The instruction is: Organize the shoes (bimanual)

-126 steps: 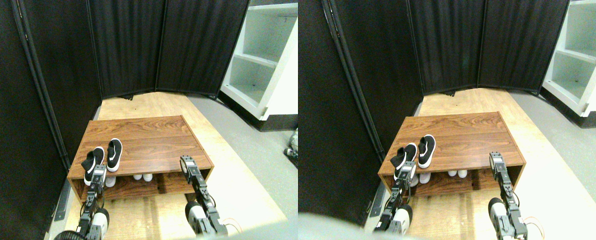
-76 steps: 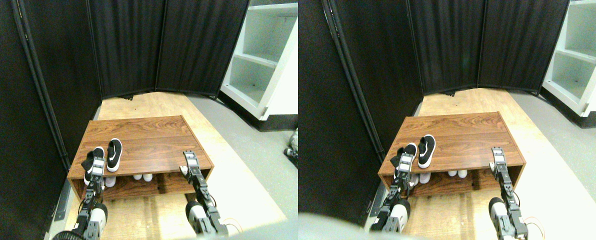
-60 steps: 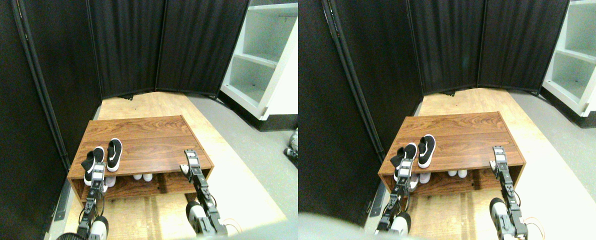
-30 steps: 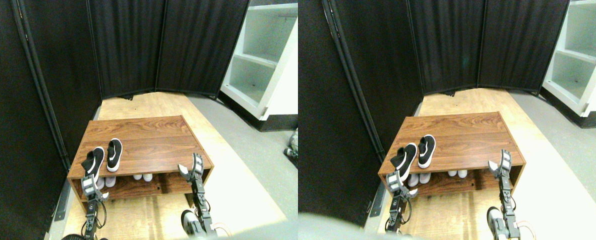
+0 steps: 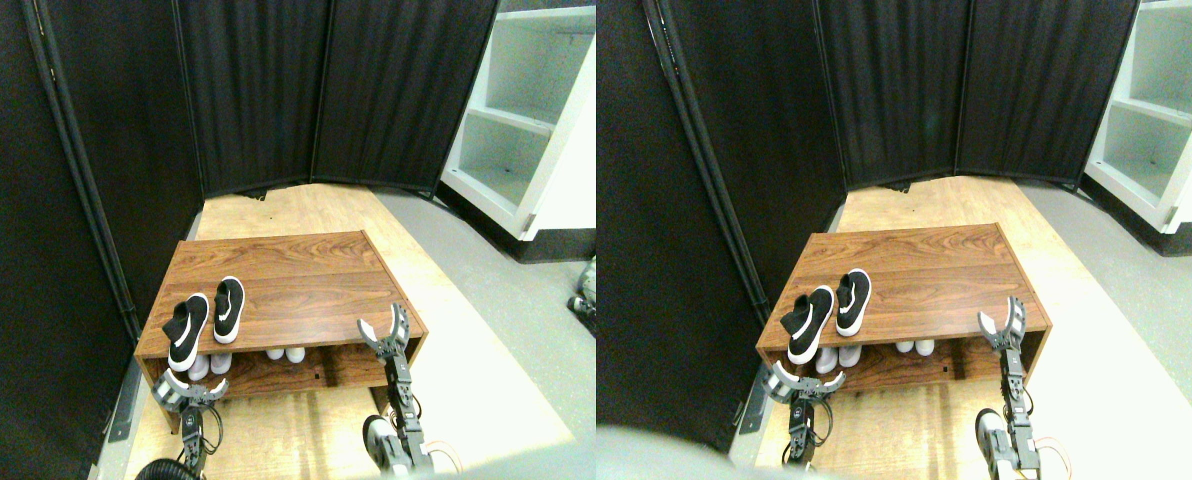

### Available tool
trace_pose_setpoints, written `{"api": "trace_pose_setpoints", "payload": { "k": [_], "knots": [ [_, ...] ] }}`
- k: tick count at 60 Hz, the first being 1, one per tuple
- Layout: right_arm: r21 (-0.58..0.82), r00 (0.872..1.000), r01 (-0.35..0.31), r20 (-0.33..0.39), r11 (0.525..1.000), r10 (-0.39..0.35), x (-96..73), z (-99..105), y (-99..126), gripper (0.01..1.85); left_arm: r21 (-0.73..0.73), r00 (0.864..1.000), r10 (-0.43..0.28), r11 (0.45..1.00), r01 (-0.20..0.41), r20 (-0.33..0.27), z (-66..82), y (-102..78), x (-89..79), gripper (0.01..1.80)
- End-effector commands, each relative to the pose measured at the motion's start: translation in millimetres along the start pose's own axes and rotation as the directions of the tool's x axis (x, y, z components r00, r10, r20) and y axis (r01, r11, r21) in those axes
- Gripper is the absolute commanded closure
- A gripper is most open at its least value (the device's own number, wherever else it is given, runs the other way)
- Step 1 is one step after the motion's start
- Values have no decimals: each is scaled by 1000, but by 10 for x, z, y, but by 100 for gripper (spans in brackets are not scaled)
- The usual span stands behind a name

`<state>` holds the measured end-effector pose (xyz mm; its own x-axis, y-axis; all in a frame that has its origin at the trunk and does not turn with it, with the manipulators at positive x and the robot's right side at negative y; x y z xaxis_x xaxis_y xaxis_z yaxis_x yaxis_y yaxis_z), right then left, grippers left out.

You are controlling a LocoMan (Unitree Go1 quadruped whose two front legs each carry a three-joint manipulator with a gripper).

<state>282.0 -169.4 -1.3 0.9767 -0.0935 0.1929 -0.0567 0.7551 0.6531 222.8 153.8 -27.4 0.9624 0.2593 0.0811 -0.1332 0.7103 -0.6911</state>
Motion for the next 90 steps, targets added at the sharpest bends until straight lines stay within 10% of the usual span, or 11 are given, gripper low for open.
{"api": "trace_pose_setpoints", "payload": {
  "k": [1,8,36,90],
  "knots": [
    [7,1000,-18,11,1000,18,16,-2,-5,125,-54,1000,7,998,-7,9,64,-32,2,51],
    [-2,1000,-7,5,1000,7,23,7,-23,122,-152,997,82,985,-82,-8,140,46,55,36],
    [-8,1000,-23,-8,1000,22,8,-3,-10,120,29,971,39,999,-33,-235,394,253,311,58],
    [-36,999,-43,-19,998,42,-26,4,71,120,-208,971,128,963,-170,-202,135,440,406,28]
  ]
}}
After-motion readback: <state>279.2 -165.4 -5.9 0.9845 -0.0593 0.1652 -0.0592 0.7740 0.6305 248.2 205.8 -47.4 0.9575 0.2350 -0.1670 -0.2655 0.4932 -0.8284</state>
